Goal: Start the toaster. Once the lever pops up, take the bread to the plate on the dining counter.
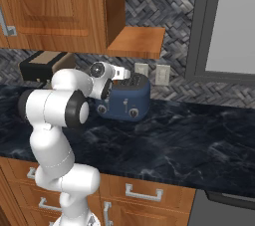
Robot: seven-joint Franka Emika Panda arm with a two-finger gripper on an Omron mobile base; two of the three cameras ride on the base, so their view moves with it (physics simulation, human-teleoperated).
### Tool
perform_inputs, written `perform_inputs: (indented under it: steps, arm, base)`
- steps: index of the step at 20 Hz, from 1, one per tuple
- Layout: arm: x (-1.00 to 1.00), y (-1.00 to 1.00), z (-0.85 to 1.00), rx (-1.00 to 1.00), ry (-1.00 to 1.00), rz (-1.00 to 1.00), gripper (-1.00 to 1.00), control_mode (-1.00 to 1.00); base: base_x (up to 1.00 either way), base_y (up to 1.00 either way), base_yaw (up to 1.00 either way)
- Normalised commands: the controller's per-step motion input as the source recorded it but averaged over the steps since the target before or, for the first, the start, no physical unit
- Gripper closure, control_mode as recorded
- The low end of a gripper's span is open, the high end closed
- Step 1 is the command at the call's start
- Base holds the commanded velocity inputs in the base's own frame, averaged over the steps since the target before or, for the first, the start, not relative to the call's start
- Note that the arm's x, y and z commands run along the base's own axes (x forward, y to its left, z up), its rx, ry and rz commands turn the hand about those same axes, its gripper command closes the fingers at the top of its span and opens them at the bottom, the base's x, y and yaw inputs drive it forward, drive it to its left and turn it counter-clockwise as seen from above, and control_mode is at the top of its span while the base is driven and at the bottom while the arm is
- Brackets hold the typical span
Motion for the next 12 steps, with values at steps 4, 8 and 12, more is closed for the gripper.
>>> perform_inputs:
  steps: [4, 8, 12]
  arm:
    - [0.00, 0.00, 0.00, 0.00, 0.00, 0.00, 1.00, -1.00]
    - [0.00, 0.00, 0.00, 0.00, 0.00, 0.00, 1.00, -1.00]
    - [0.00, 0.00, 0.00, 0.00, 0.00, 0.00, 1.00, -1.00]
  base:
    - [0.00, 0.00, 0.00]
    - [0.00, 0.00, 0.00]
    - [0.00, 0.00, 0.00]
